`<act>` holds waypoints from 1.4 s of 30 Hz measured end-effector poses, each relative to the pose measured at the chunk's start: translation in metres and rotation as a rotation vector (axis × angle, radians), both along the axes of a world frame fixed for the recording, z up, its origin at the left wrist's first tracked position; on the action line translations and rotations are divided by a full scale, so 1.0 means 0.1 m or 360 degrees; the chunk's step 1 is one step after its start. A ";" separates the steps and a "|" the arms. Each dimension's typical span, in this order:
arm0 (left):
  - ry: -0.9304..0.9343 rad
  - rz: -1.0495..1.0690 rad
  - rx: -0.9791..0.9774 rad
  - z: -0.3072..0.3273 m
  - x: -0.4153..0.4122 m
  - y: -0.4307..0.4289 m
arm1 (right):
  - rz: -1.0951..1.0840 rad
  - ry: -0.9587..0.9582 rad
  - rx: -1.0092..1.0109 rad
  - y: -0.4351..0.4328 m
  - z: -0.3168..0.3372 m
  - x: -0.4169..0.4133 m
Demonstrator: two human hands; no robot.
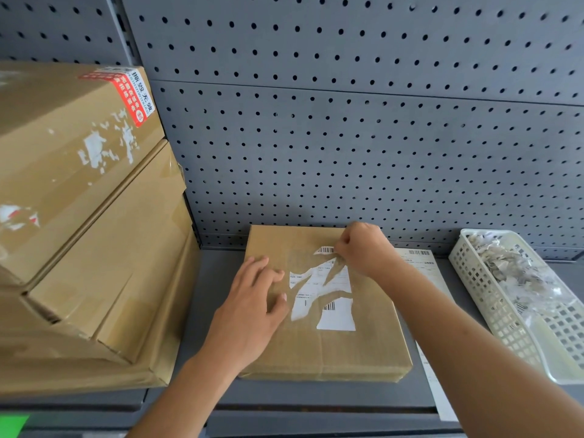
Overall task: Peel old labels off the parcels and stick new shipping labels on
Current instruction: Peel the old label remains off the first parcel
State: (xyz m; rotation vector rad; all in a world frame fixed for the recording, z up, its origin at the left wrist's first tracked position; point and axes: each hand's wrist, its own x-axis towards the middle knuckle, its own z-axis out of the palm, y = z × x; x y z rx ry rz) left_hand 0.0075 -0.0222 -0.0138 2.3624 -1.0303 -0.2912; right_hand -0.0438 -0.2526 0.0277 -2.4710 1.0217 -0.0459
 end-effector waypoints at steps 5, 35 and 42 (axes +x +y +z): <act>-0.0005 -0.0001 0.0004 0.00 0.00 0.00 | 0.0097 0.0177 -0.0204 0.09 0.03 0.02; 0.0003 0.0006 -0.0005 0.02 -0.01 -0.01 | 0.0068 -0.0155 0.0025 -0.02 -0.06 -0.08; -0.0002 0.0005 -0.0016 0.00 0.00 0.00 | 0.0075 0.0086 -0.0200 0.04 -0.13 0.01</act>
